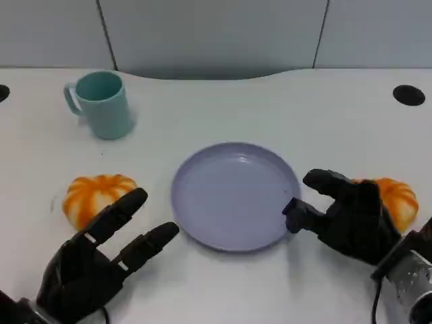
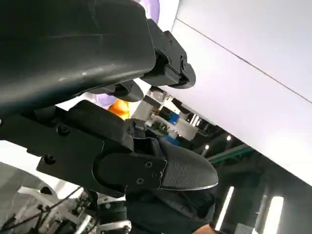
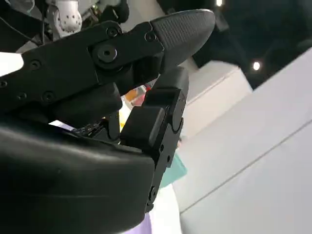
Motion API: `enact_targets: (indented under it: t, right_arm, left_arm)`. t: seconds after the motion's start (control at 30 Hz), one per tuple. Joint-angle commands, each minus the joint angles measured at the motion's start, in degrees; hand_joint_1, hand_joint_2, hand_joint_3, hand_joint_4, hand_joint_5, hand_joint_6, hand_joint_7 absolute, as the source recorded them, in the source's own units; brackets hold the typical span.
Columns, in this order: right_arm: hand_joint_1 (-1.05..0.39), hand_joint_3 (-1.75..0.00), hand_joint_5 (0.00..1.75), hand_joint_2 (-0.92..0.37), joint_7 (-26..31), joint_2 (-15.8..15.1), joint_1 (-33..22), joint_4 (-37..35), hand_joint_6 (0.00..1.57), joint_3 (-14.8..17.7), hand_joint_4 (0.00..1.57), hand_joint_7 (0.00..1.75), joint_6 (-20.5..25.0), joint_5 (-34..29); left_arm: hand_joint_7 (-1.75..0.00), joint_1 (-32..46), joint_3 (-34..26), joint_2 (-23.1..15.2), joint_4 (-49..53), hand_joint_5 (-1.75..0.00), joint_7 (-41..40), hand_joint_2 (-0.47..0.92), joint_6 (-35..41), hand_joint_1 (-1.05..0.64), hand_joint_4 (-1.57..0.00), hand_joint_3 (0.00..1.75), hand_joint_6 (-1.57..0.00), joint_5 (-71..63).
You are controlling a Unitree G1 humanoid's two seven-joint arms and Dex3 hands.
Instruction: Grasp the bread from the table and place it into the plate.
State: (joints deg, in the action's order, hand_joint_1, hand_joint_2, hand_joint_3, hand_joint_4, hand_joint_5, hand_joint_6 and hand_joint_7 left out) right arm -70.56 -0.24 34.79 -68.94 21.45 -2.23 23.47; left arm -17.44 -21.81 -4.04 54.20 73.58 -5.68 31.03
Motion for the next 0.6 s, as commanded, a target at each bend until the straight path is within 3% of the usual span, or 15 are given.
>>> enact_targets:
  t: [0.03,0.17,0.33,0.6]
  right_arm:
    - [-0.5,-0.01,1.39,-0.92,-1.4,-0.1,-0.3,-0.2,1.21,0.9,0.71,0.01,-1.9,1.0]
    - [-0.49,-0.03,1.54,-0.92,-5.6,0.6,-0.4,-0.9,1.16,2.5,0.65,0.01,-3.4,2.5]
    - [-0.5,-0.06,1.4,-0.92,-7.4,-0.3,0.4,-1.2,1.16,2.1,0.71,0.01,-3.7,1.8]
    - [-0.48,-0.05,1.42,-0.92,-8.0,-0.2,0.6,-1.7,1.15,2.6,0.72,0.01,-3.0,2.3]
  left_arm:
    - [-0.01,2.3,1.3,0.2,-6.1,-0.27,-6.0,0.92,-11.0,-0.99,-0.44,0.27,-0.43,-4.2]
    - [-0.02,6.2,3.2,0.1,-17.8,-0.31,-17.5,0.91,-27.9,-0.98,-0.47,0.1,-0.49,-12.7]
    - [-0.01,6.7,4.0,-2.7,-24.3,-0.29,-26.9,0.9,-40.7,-0.88,-0.43,0.02,-0.52,-18.2]
    - [0.0,2.5,7.3,-10.0,-22.9,-0.26,-39.0,0.9,-45.9,-0.83,-0.37,0.01,-0.48,-30.2]
